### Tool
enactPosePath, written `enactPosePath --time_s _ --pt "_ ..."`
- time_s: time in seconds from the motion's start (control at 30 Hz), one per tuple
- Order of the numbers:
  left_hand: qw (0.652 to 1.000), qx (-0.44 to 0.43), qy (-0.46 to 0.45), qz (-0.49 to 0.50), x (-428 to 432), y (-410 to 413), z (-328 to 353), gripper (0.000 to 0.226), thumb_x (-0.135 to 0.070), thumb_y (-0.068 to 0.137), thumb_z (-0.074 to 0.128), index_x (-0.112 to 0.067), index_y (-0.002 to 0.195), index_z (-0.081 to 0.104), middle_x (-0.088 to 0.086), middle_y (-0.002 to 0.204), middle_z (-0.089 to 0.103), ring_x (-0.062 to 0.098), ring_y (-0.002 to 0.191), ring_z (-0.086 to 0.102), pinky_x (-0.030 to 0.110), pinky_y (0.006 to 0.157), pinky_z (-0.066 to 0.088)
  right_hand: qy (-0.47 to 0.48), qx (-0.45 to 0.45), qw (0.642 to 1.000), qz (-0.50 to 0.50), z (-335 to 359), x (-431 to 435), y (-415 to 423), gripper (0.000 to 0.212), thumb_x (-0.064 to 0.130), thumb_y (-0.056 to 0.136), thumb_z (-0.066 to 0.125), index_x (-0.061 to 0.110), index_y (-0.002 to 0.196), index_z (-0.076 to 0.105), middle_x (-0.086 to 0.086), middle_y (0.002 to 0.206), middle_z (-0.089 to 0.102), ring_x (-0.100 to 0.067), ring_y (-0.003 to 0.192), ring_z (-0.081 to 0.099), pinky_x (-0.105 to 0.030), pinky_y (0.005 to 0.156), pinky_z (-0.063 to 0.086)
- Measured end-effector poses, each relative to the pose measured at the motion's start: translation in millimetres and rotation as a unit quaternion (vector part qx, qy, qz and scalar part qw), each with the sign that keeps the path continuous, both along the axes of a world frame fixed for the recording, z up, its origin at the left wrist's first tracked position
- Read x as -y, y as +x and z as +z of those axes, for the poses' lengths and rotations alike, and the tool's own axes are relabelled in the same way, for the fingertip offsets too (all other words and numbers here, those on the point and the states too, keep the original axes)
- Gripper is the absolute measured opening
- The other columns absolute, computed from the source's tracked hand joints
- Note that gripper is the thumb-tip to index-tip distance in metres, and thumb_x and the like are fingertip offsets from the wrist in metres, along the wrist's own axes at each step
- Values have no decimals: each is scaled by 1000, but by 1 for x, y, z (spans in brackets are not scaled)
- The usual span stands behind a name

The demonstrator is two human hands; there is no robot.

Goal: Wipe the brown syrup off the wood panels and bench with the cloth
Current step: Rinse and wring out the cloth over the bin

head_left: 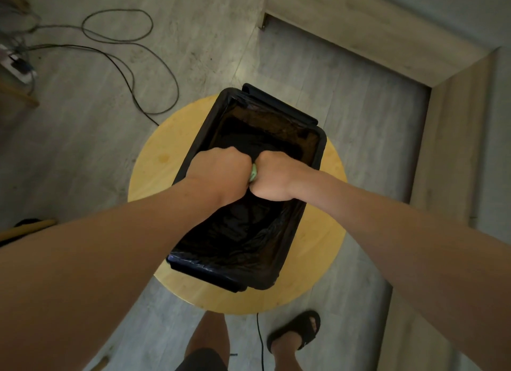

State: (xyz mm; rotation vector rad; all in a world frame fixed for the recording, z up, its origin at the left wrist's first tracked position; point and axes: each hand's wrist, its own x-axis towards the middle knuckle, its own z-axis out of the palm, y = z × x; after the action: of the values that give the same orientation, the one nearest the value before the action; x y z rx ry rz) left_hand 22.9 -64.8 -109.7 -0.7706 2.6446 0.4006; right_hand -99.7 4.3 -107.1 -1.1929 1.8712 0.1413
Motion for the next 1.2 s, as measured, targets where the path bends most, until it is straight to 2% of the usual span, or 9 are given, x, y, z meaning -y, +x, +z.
enactPosePath --time_s 0.3,0.47,0.6,0.73,0.83,0.97,1.03,1.13,1.2 --pt "999 3 46 10 -2 5 -16 20 -21 95 55 -20 78 45 0 76 53 18 57 46 32 54 37 -44 3 998 36 -17 -10 1 23 28 82 60 19 64 50 -1 64 54 -23 58 54 -37 55 46" --pt "995 -79 53 7 -2 7 -14 42 -41 91 61 -22 121 38 -2 89 48 26 71 52 35 58 41 -153 -65 985 42 -5 -16 -12 42 27 87 72 16 116 44 -2 87 58 -26 74 62 -41 62 54" --pt "992 -109 60 5 -5 11 -8 39 -43 97 52 -25 130 42 -7 79 50 21 61 50 32 53 38 -254 -87 963 34 -7 -28 -12 59 19 79 81 12 123 42 -9 114 46 -29 75 59 -42 61 52" --pt "896 -83 386 202 3 -2 0 12 -25 95 57 -14 89 55 -2 68 57 14 51 48 27 47 34 -325 -92 938 80 -14 -44 -14 59 9 83 75 5 136 49 -14 126 48 -32 103 60 -44 83 57" --pt "821 31 497 280 18 -4 8 9 -11 90 64 -7 98 60 8 70 67 14 43 34 20 43 21 -339 -101 928 116 -14 -52 -11 56 3 87 67 5 140 50 -13 118 54 -30 104 56 -45 87 54" --pt "870 116 442 187 18 -8 6 14 -10 90 67 -1 101 65 10 72 68 16 43 38 20 41 27 -317 -205 916 132 -11 -48 5 68 17 77 81 0 137 55 -13 103 60 -32 87 61 -42 64 53" --pt "907 102 379 152 12 -9 1 22 -24 85 73 -5 83 64 9 60 58 20 41 43 25 43 36 -304 -269 901 157 -8 -42 7 47 17 63 87 3 103 66 -11 85 60 -31 69 60 -33 47 36" --pt "945 78 301 99 3 -5 -3 28 -32 83 73 -12 68 60 3 58 56 21 50 53 31 52 43 -278 -292 899 172 -8 -35 8 32 15 52 84 14 64 55 -3 60 52 -26 45 49 -21 47 14" --pt "980 76 174 52 -3 -1 -3 24 -27 88 61 -19 66 54 1 63 55 20 54 51 30 51 39 -218 -258 926 167 -5 -32 10 35 18 63 81 18 55 46 4 54 46 -24 45 47 -21 45 19"
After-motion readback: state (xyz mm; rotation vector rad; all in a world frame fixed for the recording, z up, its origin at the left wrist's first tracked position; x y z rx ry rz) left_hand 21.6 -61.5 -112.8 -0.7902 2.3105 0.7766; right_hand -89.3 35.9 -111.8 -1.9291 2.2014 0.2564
